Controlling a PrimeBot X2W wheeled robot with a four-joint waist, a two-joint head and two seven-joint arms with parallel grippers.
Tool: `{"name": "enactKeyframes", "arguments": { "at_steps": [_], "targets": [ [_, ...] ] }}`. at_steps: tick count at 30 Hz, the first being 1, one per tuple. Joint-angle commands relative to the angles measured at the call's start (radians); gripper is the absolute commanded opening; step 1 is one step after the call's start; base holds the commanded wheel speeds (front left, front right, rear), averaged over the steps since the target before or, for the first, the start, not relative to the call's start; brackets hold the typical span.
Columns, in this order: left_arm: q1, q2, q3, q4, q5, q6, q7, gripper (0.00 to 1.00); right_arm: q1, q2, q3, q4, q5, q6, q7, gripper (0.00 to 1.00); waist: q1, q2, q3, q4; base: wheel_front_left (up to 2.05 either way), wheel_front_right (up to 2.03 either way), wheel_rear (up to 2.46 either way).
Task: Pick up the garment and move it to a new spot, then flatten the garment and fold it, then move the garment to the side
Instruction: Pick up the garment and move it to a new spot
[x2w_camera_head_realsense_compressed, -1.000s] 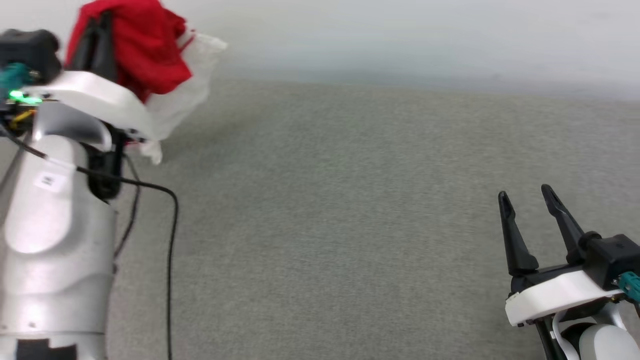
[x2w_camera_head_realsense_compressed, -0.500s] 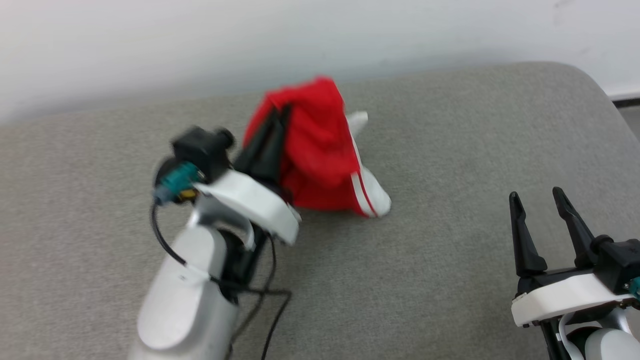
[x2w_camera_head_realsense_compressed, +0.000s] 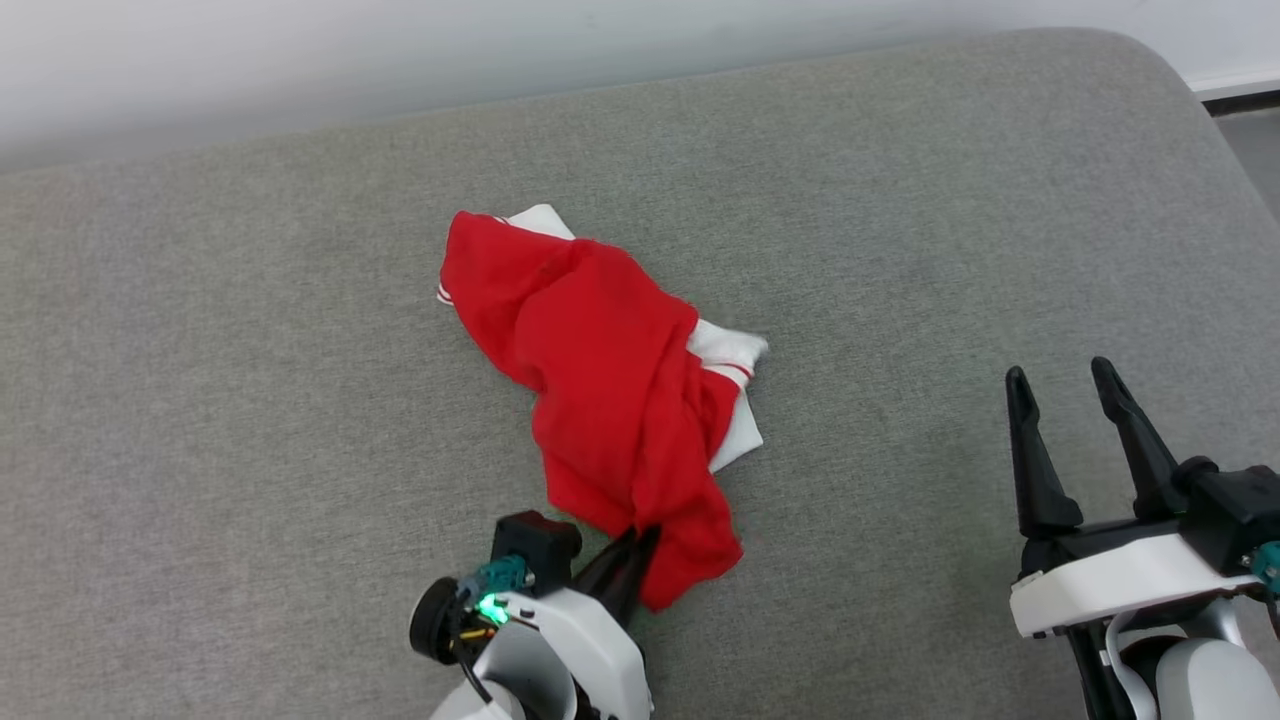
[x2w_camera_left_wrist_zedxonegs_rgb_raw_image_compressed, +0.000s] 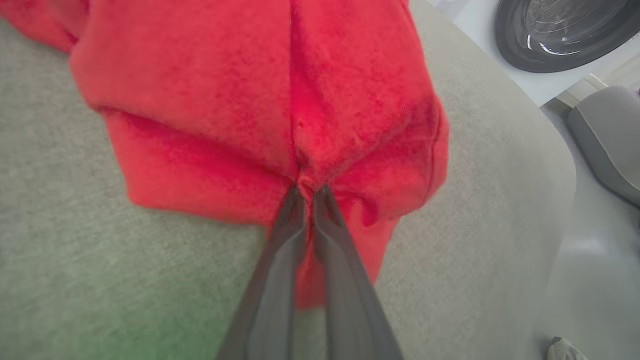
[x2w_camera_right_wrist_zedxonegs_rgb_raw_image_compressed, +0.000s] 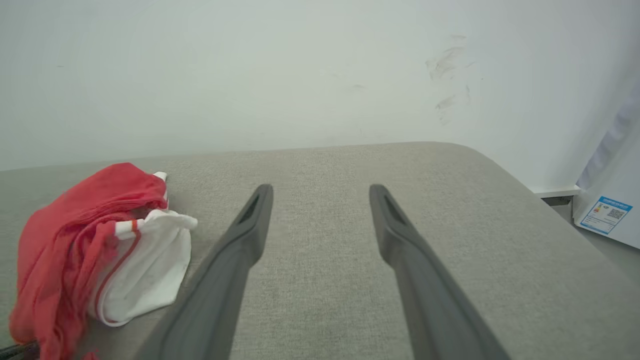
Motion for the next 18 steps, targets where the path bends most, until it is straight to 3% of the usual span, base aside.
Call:
{"name": "enactKeyframes", "arguments": {
  "at_steps": [1,2,3,4,5,10,18],
  "targets": [
    [0.013,0.000,-0.005,0.006,0.005,0.002,-0.008,0.00,-0.018,0.004,0.004,0.001,0.000,0.000,-0.007,1.00,0.0000,0.0000,0.003,0.006,0.00,0.00,0.00],
    [0.019,-0.001,-0.013,0.012,0.007,0.001,-0.013,0.00,-0.019,0.003,0.004,0.003,0.000,0.000,-0.007,1.00,0.0000,0.0000,0.002,0.010,0.00,0.00,0.00],
    [0.022,-0.002,-0.023,0.013,0.012,-0.002,-0.020,0.33,-0.018,0.003,0.002,0.006,-0.001,0.000,-0.008,1.00,0.0000,0.0000,0.000,0.016,0.00,0.00,0.00],
    [0.020,-0.003,-0.036,0.008,0.023,-0.006,-0.035,0.90,-0.018,0.003,-0.001,0.008,-0.001,0.000,-0.008,1.00,0.0000,0.0000,-0.003,0.022,0.00,0.00,0.00],
    [0.018,-0.003,-0.043,0.002,0.026,-0.007,-0.053,1.00,-0.016,0.003,-0.003,0.007,-0.001,0.000,-0.008,1.00,0.0000,0.0000,-0.008,0.029,0.00,0.00,0.00],
    [0.006,-0.004,-0.065,-0.041,0.063,-0.007,-0.159,1.00,0.005,0.003,-0.009,0.015,-0.010,0.000,0.007,1.00,0.0000,0.0000,-0.057,0.062,0.00,0.00,0.00],
    [0.019,0.007,0.003,-0.122,0.071,0.053,-0.270,1.00,0.054,0.003,-0.013,0.001,-0.015,0.000,0.039,1.00,0.0000,0.0000,-0.139,0.108,0.00,0.00,0.00]
  ]
}}
